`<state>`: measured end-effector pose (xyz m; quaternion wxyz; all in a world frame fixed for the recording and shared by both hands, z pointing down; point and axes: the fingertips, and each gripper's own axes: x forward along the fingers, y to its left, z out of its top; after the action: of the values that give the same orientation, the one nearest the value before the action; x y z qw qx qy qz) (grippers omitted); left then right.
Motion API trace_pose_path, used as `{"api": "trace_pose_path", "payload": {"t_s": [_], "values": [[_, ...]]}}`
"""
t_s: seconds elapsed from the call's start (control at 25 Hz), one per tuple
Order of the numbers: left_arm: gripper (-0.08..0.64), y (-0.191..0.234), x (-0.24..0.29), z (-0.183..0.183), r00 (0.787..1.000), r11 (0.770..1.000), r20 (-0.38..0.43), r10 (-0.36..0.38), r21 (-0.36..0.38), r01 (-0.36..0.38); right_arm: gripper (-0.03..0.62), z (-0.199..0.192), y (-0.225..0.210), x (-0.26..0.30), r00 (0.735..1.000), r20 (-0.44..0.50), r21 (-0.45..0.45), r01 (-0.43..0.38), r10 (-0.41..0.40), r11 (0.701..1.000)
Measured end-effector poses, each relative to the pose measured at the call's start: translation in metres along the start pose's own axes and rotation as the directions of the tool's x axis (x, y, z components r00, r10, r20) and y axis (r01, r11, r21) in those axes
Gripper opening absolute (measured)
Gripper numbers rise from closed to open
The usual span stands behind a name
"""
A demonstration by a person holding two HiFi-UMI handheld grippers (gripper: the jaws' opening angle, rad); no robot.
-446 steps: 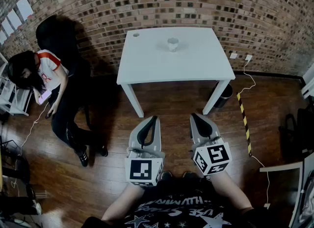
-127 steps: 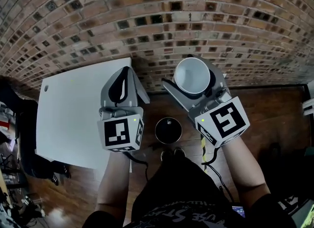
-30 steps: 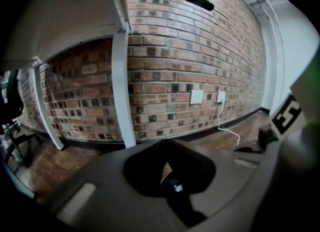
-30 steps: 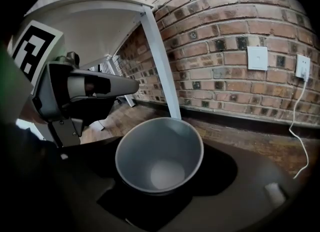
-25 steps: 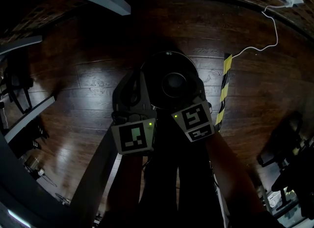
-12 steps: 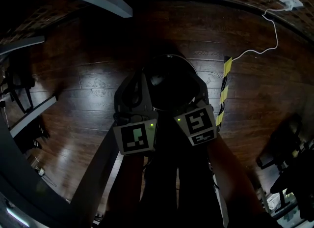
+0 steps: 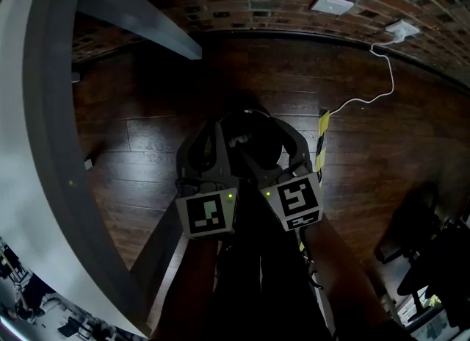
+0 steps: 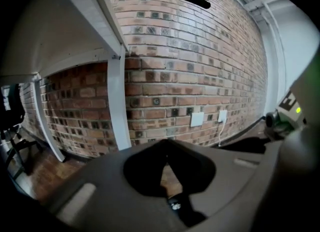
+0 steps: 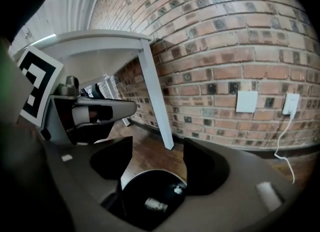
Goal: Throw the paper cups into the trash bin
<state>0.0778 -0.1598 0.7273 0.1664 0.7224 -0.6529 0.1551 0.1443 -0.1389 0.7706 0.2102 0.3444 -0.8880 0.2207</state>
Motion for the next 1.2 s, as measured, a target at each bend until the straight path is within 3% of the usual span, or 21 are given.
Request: {"api": "trace_pose_path", "payload": {"t_s": [0.32, 0.52, 0.72, 1.2], "values": [[0.005, 0.0, -0.028, 0.064, 0.997, 1.0, 0.07, 0.017, -0.019, -0.016, 0.246, 0.076, 0.011, -0.033, 0.997, 0.064, -0.06, 0.044, -0.04, 0.997], [0.005, -0.009, -0.042, 0.128, 0.993, 0.999, 0.118, -0.024, 0.036, 0.02, 0.193, 0.128, 0.014, -0.055, 0.989, 0.118, -0.088, 0.096, -0.085, 0.992], [0.005, -0.007, -0.063, 0.176, 0.979, 0.999, 0.204, -0.014, 0.044, 0.005, 0.164, 0.175, 0.02, -0.078, 0.979, 0.17, -0.1, 0.128, -0.11, 0.987], [0.005, -0.036, -0.118, 0.261, 0.961, 0.997, 0.269, -0.068, 0.052, 0.056, 0.08, 0.286, 0.033, -0.145, 0.925, 0.351, -0.098, 0.193, -0.148, 0.976]]}}
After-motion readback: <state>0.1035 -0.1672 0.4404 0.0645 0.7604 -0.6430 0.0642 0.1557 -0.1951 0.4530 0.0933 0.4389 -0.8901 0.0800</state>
